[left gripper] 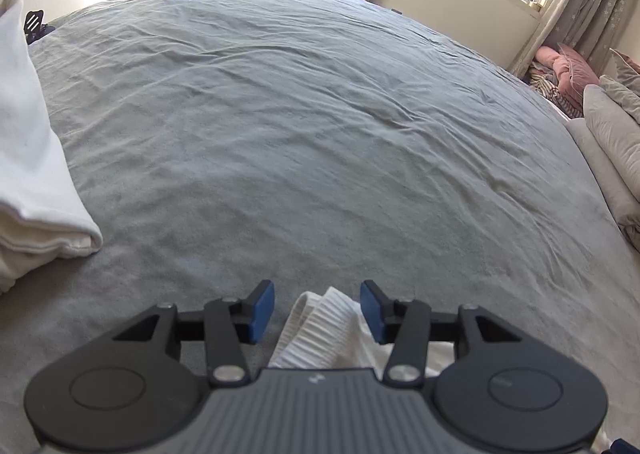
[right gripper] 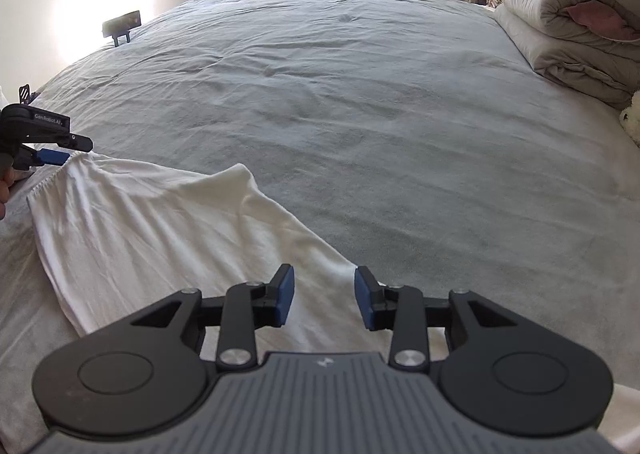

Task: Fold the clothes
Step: 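Lay the waistband onto the garment and open the left gripper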

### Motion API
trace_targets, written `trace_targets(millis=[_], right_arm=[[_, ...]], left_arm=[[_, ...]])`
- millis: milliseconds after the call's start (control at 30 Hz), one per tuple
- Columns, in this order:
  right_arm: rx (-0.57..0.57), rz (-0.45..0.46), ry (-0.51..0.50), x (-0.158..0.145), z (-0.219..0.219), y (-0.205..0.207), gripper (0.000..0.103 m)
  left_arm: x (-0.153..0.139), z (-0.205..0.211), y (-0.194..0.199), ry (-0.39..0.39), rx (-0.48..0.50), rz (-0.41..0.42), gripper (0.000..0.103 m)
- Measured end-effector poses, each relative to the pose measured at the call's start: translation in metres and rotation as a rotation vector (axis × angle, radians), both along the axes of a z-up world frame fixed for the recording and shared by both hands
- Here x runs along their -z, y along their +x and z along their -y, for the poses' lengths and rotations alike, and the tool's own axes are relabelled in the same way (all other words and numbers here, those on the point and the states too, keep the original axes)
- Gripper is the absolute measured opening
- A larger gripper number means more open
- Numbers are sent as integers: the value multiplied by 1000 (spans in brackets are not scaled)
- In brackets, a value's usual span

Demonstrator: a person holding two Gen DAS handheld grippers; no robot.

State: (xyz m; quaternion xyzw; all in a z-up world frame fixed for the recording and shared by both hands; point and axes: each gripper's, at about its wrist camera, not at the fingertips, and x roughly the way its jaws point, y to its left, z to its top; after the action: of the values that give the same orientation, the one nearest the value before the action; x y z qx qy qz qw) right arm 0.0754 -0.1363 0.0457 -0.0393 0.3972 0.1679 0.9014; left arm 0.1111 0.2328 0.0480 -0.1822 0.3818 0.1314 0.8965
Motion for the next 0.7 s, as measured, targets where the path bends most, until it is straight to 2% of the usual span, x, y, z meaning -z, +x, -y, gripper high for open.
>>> trace_targets(millis=[67,100,233,367,500,567,667,700], right_arm=[[10,-12,-1,10,-2,0,38],[13,-17,-5,14,-4,1,39],[-23,18,-44,11,-13,-1,42],[-25,11,-51,17,-9,-4,47],[-16,46,-68,10,-10,-10,47],[-32,76,-57,5,-11,-14,48],[-31,-7,-62,18,-14,-11,50],[-32,4,-74,20,-16,-13,51]], left_arm=[[-7,5,-5,37,-10,30,62],[-12,11,-9,87,-15,63,64],[-20,43,-18,217,76,154,65],[-14,71,-23,178,219,170,65],[3,96,-24,170,335,121,65],[14,97,-20,164,331,65,65],[28,91,-15,166,292,14,66],[28,91,-16,166,288,16,66]])
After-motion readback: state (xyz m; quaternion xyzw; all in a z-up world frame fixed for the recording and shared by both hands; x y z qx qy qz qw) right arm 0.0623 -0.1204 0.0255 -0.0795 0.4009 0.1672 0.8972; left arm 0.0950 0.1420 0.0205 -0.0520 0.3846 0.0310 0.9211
